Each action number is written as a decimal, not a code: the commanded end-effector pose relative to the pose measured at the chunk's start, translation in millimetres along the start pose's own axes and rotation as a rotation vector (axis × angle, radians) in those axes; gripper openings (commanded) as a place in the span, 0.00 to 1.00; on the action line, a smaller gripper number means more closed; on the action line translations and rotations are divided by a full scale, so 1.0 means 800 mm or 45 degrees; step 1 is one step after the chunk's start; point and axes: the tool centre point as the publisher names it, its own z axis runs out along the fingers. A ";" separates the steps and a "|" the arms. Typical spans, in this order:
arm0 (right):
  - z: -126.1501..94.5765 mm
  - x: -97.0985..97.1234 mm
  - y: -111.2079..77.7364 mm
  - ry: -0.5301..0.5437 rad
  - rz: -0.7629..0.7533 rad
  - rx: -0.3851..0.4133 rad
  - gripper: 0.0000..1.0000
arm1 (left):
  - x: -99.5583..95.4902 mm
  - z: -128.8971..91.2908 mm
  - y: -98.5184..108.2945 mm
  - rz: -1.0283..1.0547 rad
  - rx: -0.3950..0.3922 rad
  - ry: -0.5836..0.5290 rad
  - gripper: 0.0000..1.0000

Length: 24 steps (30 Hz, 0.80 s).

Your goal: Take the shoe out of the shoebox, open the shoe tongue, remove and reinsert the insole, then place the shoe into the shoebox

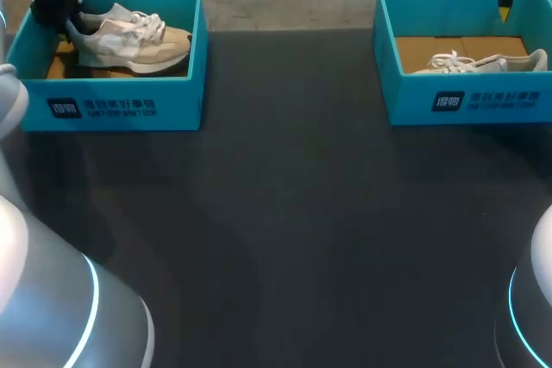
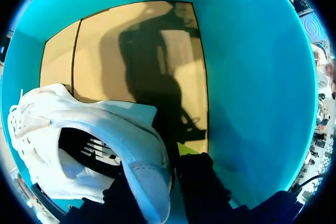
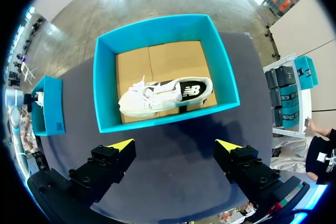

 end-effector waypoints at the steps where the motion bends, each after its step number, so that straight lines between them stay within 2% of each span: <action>1: 0.000 0.000 -0.001 -0.001 0.001 -0.002 1.00 | 0.005 -0.001 0.009 0.011 0.164 -0.005 0.00; 12: 0.000 0.000 -0.001 -0.001 0.001 -0.002 1.00 | 0.011 -0.025 0.001 0.009 0.130 0.002 0.00; 24: 0.000 0.000 -0.001 -0.001 0.001 -0.002 1.00 | 0.012 -0.084 -0.007 -0.045 0.071 -0.006 0.00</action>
